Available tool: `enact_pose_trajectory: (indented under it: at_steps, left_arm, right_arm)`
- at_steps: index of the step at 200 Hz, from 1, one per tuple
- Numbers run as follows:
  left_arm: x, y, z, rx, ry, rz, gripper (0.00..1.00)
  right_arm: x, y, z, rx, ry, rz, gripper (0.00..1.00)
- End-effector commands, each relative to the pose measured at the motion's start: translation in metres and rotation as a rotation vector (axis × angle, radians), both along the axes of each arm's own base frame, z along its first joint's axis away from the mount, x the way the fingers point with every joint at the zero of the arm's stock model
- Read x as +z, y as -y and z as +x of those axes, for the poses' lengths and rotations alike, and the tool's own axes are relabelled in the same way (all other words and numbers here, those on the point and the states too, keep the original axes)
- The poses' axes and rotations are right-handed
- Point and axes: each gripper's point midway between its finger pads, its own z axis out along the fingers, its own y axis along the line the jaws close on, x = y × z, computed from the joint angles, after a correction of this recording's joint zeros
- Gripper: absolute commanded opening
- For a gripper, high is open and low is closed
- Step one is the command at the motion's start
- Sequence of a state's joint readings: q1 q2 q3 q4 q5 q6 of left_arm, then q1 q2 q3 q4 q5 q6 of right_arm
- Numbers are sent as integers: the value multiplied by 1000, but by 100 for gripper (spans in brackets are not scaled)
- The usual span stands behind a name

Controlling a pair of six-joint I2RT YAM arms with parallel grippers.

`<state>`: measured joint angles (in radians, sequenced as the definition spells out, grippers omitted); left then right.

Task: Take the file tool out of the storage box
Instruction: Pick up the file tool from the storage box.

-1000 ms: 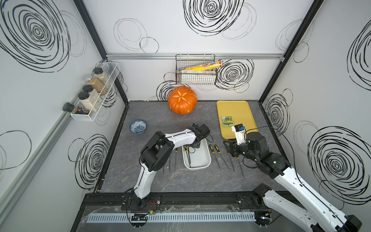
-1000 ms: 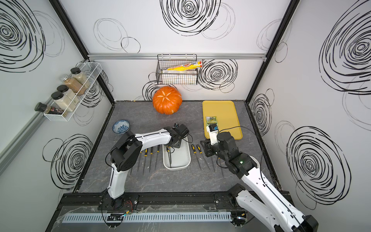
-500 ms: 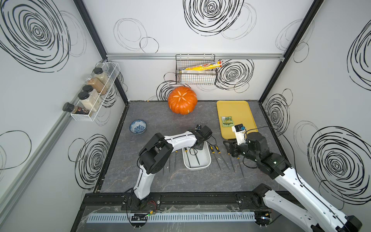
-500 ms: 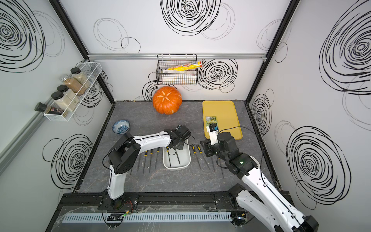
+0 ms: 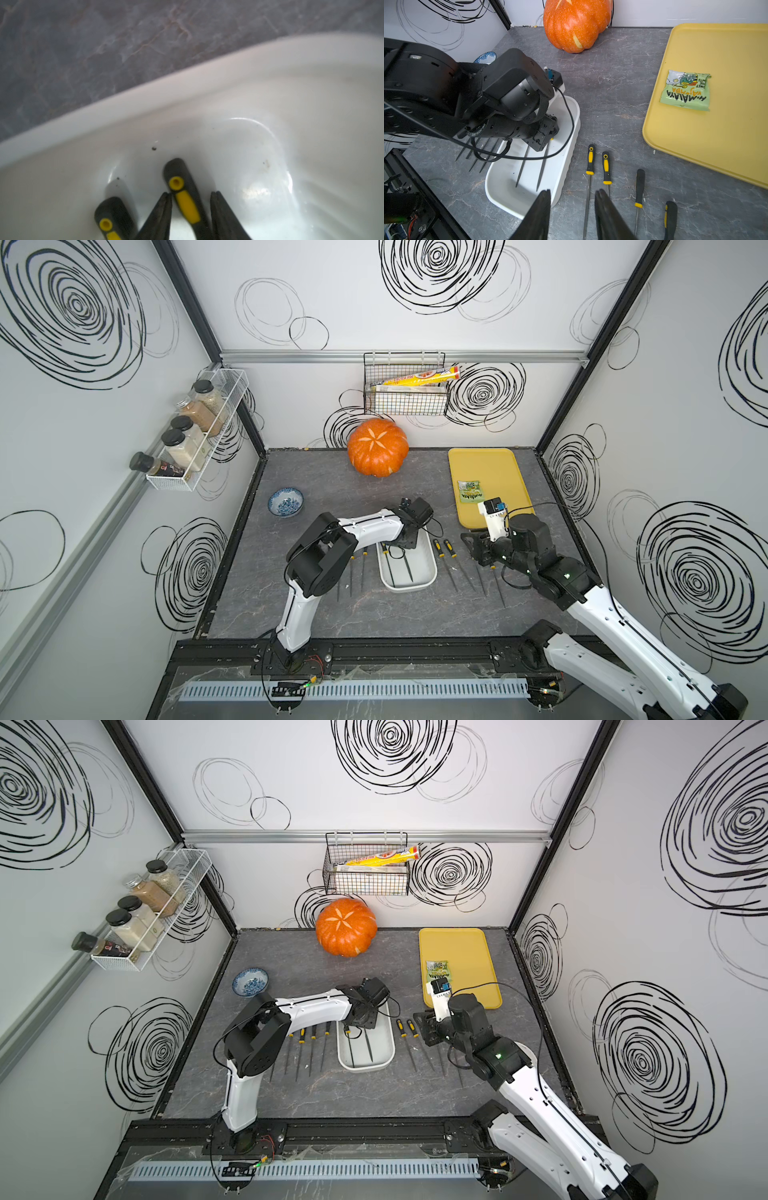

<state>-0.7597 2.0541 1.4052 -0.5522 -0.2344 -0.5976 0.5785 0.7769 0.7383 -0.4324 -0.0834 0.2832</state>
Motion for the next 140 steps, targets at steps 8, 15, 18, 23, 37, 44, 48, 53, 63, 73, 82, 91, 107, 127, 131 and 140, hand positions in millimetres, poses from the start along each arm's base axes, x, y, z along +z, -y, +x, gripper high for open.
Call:
enact_pose_trajectory:
  at_steps: [8,15,18,23,37,44,48,53,63,73,82,91,107,127,131,140]
  left_arm:
    - [-18,2,-12,-37,-76,-39,18]
    - [-18,4,-13,-43,-79,-53,12]
    - [-17,4,-12,-45,-79,-59,12]
    - [-15,6,-12,-46,-74,-71,9]
    - [-4,9,-9,-53,-46,-105,2]
    - [5,11,-7,-62,-26,-130,0]
    - [11,14,-6,-68,-12,-148,0]
    - [19,15,-4,-72,5,-171,0]
    - [40,23,-2,-100,51,-245,0]
    - [63,26,0,-111,98,-320,0]
    - [89,30,0,-135,161,-391,0]
    - [112,32,-2,-157,215,-450,0]
    - [151,38,-14,-221,294,-579,0]
    - [190,39,-35,-305,373,-759,0]
    - [197,38,-39,-315,393,-785,0]
    - [212,36,-49,-348,425,-838,0]
  right_arm:
    - [7,-3,0,11,33,19,40]
    - [5,-3,0,11,29,16,40]
    - [4,-3,1,11,25,14,40]
    - [4,-3,1,12,24,14,40]
    - [3,-4,1,14,21,13,40]
    - [3,-4,1,15,21,14,40]
    - [3,-4,1,16,20,14,40]
    - [3,-4,0,18,21,16,40]
    - [3,-6,0,25,19,20,40]
    - [4,-7,-1,35,17,25,41]
    - [6,-9,-3,46,19,37,41]
    - [7,-13,-5,66,18,56,41]
    - [10,-28,-16,164,22,121,41]
    - [17,-54,-36,340,15,240,45]
    - [19,-59,-40,375,9,269,46]
    - [23,-69,-50,446,-10,344,49]
